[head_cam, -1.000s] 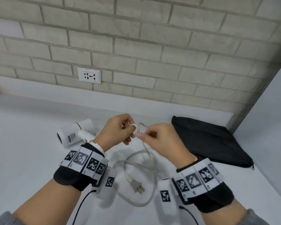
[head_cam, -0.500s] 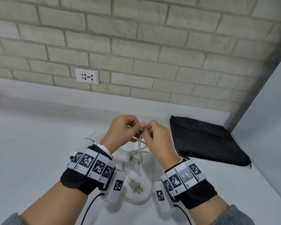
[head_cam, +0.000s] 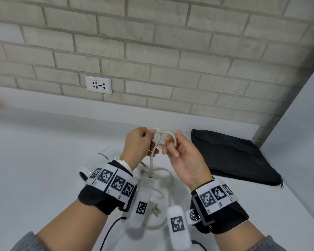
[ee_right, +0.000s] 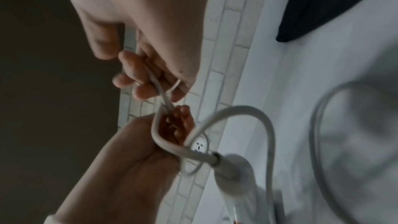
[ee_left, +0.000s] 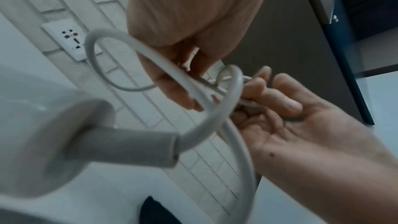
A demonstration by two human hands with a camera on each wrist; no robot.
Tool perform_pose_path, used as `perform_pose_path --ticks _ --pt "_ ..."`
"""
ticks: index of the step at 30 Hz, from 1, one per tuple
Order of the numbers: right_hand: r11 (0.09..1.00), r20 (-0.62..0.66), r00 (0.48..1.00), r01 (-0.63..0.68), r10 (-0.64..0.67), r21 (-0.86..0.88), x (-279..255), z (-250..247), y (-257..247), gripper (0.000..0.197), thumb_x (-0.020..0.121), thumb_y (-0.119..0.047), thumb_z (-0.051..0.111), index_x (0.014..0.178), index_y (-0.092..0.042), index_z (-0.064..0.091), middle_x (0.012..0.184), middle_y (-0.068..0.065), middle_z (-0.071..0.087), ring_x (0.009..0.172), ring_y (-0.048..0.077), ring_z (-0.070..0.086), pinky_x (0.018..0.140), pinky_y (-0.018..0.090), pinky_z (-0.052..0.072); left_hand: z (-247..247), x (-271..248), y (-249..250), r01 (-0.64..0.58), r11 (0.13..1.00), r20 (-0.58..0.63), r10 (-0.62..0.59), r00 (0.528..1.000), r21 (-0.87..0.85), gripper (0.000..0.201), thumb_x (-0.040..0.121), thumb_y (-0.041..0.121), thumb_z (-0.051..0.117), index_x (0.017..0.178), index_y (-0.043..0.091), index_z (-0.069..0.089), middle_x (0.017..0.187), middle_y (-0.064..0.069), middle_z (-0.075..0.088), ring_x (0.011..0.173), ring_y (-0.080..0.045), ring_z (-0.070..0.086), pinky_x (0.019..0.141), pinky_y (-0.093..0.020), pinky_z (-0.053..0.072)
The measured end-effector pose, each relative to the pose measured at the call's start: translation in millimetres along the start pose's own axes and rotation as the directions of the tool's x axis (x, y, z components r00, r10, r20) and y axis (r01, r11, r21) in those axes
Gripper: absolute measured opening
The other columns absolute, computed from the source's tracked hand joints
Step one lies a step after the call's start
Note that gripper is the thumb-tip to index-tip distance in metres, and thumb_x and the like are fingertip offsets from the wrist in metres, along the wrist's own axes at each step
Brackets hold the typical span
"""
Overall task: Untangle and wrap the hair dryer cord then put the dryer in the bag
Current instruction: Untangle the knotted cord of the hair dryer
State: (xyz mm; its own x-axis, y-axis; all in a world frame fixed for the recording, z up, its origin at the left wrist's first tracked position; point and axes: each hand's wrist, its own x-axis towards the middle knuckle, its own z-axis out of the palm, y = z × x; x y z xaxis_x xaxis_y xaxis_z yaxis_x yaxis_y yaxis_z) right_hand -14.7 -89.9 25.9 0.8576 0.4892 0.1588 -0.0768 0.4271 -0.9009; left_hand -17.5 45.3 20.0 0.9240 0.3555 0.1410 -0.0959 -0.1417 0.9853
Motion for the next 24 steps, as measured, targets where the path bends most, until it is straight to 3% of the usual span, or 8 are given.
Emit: perform_pose_path --ticks 2,4,7,9,12,15,20,24 --pt "0.972 -0.02 0.999 -0.054 0.05 -0.23 4 -3 -2 0.047 0.098 -0.03 0.032 0.073 -0.001 0.059 0.036 -0.007 0.032 0.047 0.012 0.039 0.081 0.021 0.049 4 -4 -6 0.001 1.0 0.016 -0.002 1.0 0.011 0.03 0.094 0.02 0.048 0.069 0.003 0.05 0.064 -0.016 0.061 0.045 -0.019 0.061 0.047 -0.03 0.052" --pt "0.959 0.0 0.998 -0.058 0.06 -0.277 4 -9 -6 0.046 0.099 -0.022 0.033 0.067 -0.013 0.066 0.04 -0.003 0.034 0.05 0.014 0.042 0.08 0.022 0.048 2 -4 -10 0.002 1.0 0.0 -0.002 1.0 0.016 0.03 0.094 0.019 0.048 0.068 0.005 0.051 0.064 -0.015 0.06 0.047 -0.021 0.061 0.047 -0.029 0.053" --pt "0.999 0.05 0.999 0.012 -0.014 0.041 1 -22 -5 0.017 0.086 -0.017 0.054 0.076 -0.009 0.064 0.061 0.001 0.06 0.074 0.015 0.063 0.083 0.027 0.052 -10 7 -8 0.015 0.998 -0.12 -0.023 0.992 -0.064 0.03 0.093 0.016 0.047 0.065 0.007 0.051 0.057 -0.012 0.056 0.038 -0.015 0.058 0.044 -0.027 0.053" --pt "0.974 0.072 0.997 -0.002 -0.015 0.227 0 -27 -4 0.021 0.07 -0.026 0.071 0.074 -0.006 0.065 0.065 0.005 0.063 0.08 0.02 0.066 0.085 0.029 0.053 -14 12 -4 -0.005 0.997 -0.144 -0.007 0.99 -0.081 0.03 0.093 0.015 0.048 0.064 0.006 0.052 0.055 -0.012 0.057 0.04 -0.018 0.059 0.046 -0.027 0.054" --pt "0.991 0.031 0.991 -0.128 0.126 0.048 -1 -28 -12 0.043 0.084 -0.046 0.051 0.086 -0.005 0.064 0.037 -0.002 0.041 0.043 0.016 0.048 0.086 0.03 0.05 -8 8 -7 -0.031 0.999 -0.134 0.028 0.991 -0.02 0.031 0.092 0.015 0.048 0.063 0.007 0.053 0.054 -0.009 0.059 0.045 -0.019 0.06 0.056 -0.033 0.056" --pt "0.973 0.035 0.992 -0.109 0.119 -0.204 1 -26 -21 0.038 0.096 -0.032 0.033 0.098 -0.009 0.064 0.034 -0.007 0.031 0.036 0.008 0.031 0.088 0.027 0.052 -4 4 -11 -0.048 0.999 -0.111 0.046 0.993 -0.011 0.03 0.093 0.015 0.047 0.064 0.008 0.054 0.057 -0.007 0.061 0.04 -0.009 0.059 0.057 -0.033 0.056" --pt "0.946 0.015 0.99 0.127 -0.137 0.297 -2 -49 -24 0.013 0.072 -0.025 0.069 0.073 -0.012 0.066 0.067 0.002 0.062 0.072 0.018 0.065 0.085 0.031 0.055 -19 15 0 -0.038 0.988 -0.144 0.017 0.989 -0.149 0.027 0.095 0.015 0.043 0.072 0.002 0.05 0.062 -0.014 0.061 0.041 -0.011 0.063 0.047 -0.025 0.055" --pt "0.948 -0.037 0.996 0.083 -0.076 0.307 -8 -60 -25 0.038 0.061 -0.046 0.073 0.055 -0.011 0.058 0.038 -0.001 0.043 0.038 0.014 0.043 0.072 0.031 0.057 -19 15 -3 -0.05 0.992 -0.146 0.032 0.989 -0.115 0.028 0.096 0.017 0.042 0.07 0.008 0.05 0.07 -0.01 0.064 0.044 -0.006 0.062 0.048 -0.024 0.052"
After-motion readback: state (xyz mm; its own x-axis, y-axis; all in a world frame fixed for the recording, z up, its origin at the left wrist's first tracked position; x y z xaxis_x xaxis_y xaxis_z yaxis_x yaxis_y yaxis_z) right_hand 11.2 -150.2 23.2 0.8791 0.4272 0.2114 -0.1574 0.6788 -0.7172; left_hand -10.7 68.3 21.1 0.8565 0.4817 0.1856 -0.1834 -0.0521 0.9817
